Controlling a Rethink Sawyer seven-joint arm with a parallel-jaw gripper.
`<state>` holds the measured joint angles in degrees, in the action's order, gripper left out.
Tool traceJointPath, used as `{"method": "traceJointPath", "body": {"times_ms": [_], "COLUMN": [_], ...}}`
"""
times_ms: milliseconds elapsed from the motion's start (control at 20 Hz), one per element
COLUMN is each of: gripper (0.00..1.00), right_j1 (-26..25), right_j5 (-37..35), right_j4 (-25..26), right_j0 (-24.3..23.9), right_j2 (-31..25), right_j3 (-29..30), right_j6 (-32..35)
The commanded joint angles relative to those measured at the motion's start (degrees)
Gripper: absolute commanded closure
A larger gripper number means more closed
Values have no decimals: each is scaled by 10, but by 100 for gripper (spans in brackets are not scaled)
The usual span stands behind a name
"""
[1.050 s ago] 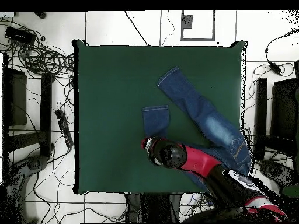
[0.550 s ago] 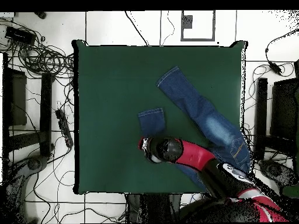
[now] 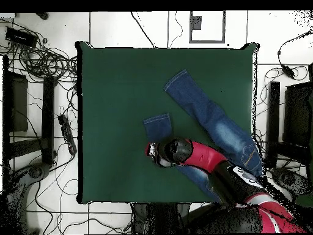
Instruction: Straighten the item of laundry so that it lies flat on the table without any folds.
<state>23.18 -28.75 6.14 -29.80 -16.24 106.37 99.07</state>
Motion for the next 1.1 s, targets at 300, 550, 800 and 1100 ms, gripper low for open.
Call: {"method": "traceJointPath", "body": {"times_ms": [300,550,800,1100], "gripper": [0,0,0,0], "right_j1": [135,140,110,75], "right_j5": [-121,-155,-59,36], "right_j4": [37,72,75,66], "right_j0": [68,116,118,109], "right_j2": [64,123,122,103], "right_j3": [-19,-62,-63,-70], "right_j6": [47,63,80,83]}}
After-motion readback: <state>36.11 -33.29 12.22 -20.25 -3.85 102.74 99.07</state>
